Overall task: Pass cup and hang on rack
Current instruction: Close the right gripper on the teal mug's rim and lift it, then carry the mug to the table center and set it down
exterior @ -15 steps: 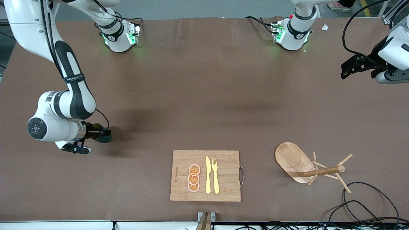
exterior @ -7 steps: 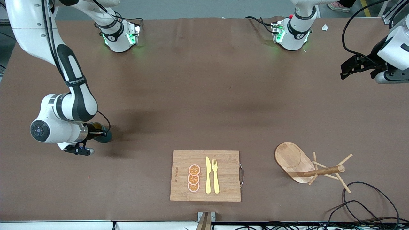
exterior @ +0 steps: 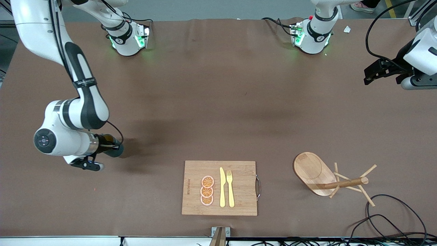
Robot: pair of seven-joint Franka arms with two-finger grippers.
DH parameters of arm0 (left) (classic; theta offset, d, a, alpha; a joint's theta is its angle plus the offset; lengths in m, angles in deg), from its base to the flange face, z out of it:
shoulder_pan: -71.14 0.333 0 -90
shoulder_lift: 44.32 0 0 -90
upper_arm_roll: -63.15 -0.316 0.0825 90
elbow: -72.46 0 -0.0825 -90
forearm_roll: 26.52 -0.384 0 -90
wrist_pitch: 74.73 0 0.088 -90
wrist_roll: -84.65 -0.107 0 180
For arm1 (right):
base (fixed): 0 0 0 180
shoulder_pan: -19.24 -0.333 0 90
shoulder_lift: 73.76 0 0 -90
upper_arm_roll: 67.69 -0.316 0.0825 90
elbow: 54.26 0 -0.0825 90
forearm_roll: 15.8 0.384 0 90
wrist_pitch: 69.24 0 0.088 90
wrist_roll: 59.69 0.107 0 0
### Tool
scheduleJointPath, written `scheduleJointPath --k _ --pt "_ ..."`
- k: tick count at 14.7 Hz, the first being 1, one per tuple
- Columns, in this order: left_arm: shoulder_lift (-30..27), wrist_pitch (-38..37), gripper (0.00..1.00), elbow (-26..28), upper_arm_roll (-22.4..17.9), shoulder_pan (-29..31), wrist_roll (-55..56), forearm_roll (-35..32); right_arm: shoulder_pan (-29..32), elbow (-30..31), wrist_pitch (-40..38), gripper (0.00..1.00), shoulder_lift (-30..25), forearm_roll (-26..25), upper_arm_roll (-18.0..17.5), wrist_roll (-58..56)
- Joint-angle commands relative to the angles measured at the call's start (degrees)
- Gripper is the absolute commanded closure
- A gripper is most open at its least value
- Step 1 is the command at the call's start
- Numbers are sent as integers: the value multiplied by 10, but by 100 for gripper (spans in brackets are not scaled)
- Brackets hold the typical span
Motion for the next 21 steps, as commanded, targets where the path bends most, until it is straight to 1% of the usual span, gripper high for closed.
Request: scheduleJointPath --k 1,3,5,7,9,10,12,14,16,18,19,21 --pt "4 3 0 -7 4 5 2 0 -72 -38 -20 100 -4 4 3 68" --pt "5 4 0 -7 4 5 2 0 -120 -59 -21 100 -1 10 3 70" --pt "7 7 0 -7 4 6 2 -1 -169 -88 -21 100 15 25 3 70" --pt "12 10 0 -9 4 3 2 -3 -214 -135 -18 100 43 45 3 72" --pt "13 10 0 -9 4 3 2 -3 -256 -188 -14 100 75 50 3 74" --pt "13 10 0 -9 4 2 2 -3 -273 -212 -14 100 92 54 2 74" --pt "13 11 0 -11 4 5 2 -1 -299 -251 -13 100 122 79 -1 74" --pt "14 12 0 -11 4 7 2 -1 -323 -283 7 100 150 85 -3 91" --pt "19 35 0 -10 4 5 2 -2 -341 -286 63 100 171 86 -9 126" --pt "20 43 0 -11 4 1 4 0 -342 -287 112 100 193 85 -29 145" --pt "22 47 0 -11 4 0 4 1 -345 -287 129 100 203 85 -34 159" --pt "24 54 0 -11 4 0 4 3 -350 -287 132 100 213 85 -34 187"
